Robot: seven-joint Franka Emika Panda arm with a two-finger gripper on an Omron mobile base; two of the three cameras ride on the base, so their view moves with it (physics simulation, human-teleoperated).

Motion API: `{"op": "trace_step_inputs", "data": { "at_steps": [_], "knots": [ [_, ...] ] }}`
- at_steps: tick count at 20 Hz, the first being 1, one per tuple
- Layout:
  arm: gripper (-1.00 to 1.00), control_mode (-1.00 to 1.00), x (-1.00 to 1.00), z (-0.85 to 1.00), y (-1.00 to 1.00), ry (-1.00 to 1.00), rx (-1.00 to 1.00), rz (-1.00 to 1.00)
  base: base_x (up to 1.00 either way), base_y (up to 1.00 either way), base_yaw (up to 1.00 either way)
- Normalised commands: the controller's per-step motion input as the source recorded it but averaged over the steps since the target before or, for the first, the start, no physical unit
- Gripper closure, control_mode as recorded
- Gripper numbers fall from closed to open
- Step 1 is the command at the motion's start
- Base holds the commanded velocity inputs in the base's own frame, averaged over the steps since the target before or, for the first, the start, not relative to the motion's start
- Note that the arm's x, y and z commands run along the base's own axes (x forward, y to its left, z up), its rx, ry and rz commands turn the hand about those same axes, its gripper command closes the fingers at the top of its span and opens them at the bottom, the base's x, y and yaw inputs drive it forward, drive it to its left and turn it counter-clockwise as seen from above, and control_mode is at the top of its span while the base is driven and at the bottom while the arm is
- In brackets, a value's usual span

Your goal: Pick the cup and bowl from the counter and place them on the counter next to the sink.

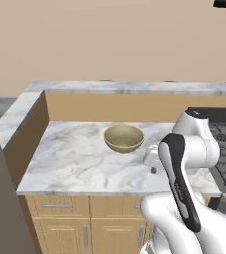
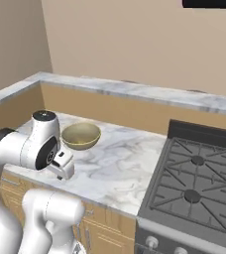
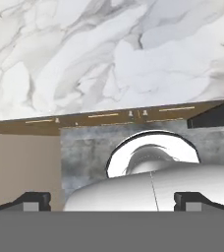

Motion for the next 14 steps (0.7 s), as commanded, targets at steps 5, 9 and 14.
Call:
{"op": "trace_step_inputs", "data": {
  "at_steps": [5, 9, 14],
  "knots": [
    [-1.00, 1.00, 0.00, 0.00, 0.00, 0.00, 0.00, 0.00, 0.55, 0.35, -0.09],
    [-1.00, 1.00, 0.00, 0.00, 0.00, 0.00, 0.00, 0.00, 0.61, -0.30, -0.30],
    [-1.00, 1.00, 0.00, 0.00, 0.00, 0.00, 0.00, 0.00, 0.21, -0.29, -0.33]
  ]
}}
